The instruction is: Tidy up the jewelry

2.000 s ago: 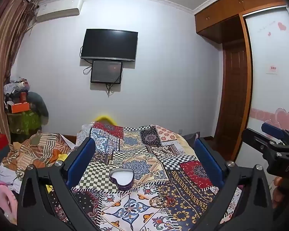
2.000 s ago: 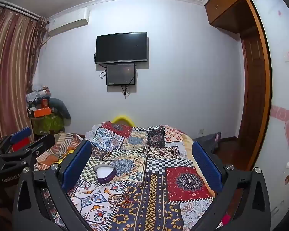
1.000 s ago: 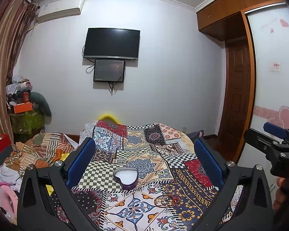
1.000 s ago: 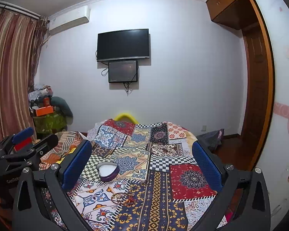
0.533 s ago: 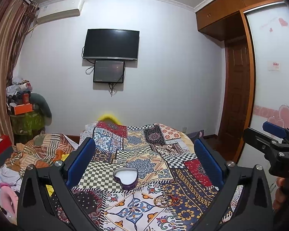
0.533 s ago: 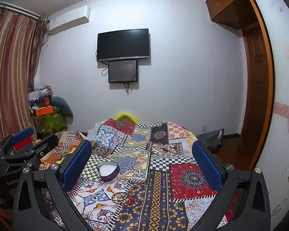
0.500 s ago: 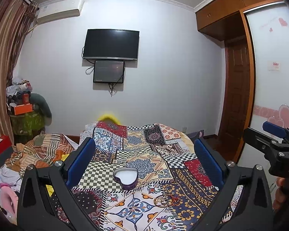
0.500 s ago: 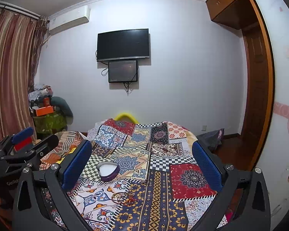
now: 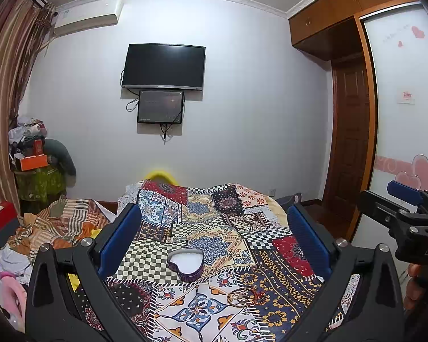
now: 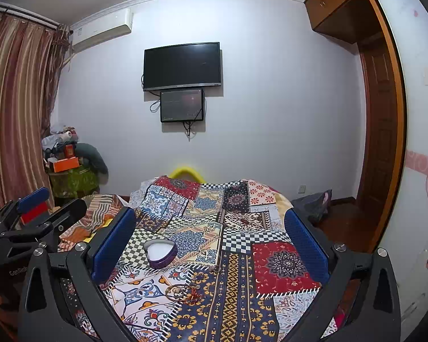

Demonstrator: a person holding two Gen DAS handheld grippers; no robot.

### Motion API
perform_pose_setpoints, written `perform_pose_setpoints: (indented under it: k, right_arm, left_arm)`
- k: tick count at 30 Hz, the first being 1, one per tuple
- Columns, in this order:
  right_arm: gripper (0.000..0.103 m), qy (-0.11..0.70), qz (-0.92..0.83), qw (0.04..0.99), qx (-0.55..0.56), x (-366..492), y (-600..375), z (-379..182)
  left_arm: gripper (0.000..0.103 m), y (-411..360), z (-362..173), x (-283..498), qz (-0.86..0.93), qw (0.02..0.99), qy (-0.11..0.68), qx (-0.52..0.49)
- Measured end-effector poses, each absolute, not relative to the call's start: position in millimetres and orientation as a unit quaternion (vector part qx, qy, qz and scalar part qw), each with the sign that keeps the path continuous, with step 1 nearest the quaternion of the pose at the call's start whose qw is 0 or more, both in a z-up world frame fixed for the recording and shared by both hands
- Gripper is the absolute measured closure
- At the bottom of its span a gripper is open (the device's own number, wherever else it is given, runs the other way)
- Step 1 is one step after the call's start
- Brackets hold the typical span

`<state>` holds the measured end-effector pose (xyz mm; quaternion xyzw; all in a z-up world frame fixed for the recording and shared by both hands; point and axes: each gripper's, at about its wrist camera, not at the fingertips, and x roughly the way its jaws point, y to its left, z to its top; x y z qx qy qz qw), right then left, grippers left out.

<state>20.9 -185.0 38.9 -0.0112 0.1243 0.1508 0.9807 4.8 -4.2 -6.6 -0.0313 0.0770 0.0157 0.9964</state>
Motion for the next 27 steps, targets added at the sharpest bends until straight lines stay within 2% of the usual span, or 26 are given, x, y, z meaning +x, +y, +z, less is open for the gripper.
perform_pose_setpoints:
  k: [27]
  right_arm:
    - [0.000,0.153,0.147,0.977,-0.007,34.2,-186.2,20.6]
  left_arm:
    - [0.000,0.4,-15.3,19.9,0.013,0.995,0.098,-0.032]
